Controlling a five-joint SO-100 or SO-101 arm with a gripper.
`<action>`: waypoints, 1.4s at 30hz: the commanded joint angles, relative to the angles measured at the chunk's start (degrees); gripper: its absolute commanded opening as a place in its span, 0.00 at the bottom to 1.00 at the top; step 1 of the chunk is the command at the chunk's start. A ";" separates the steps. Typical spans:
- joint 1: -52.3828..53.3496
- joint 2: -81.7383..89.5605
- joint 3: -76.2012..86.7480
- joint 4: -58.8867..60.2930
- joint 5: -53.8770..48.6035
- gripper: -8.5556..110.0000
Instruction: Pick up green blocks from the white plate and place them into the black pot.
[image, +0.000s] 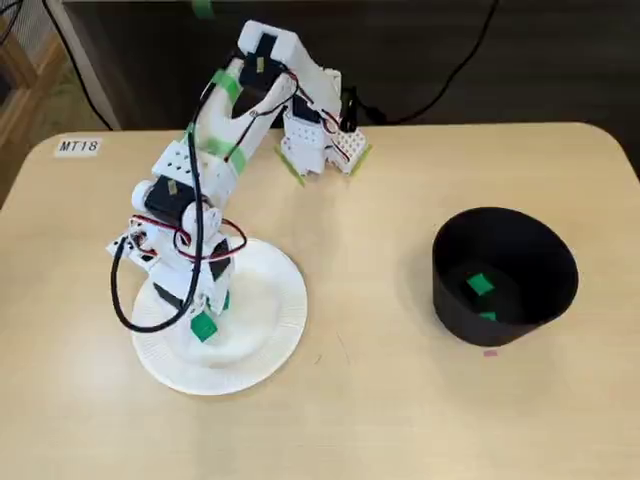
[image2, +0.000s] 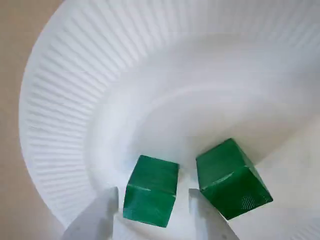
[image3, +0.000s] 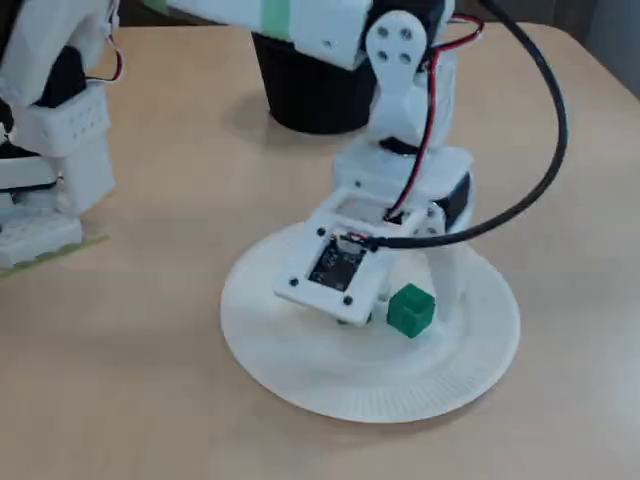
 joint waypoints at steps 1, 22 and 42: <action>0.26 -0.35 -2.81 0.35 1.32 0.19; -10.63 -2.55 -53.00 9.67 -26.46 0.05; -61.52 63.02 40.43 -26.19 -12.92 0.05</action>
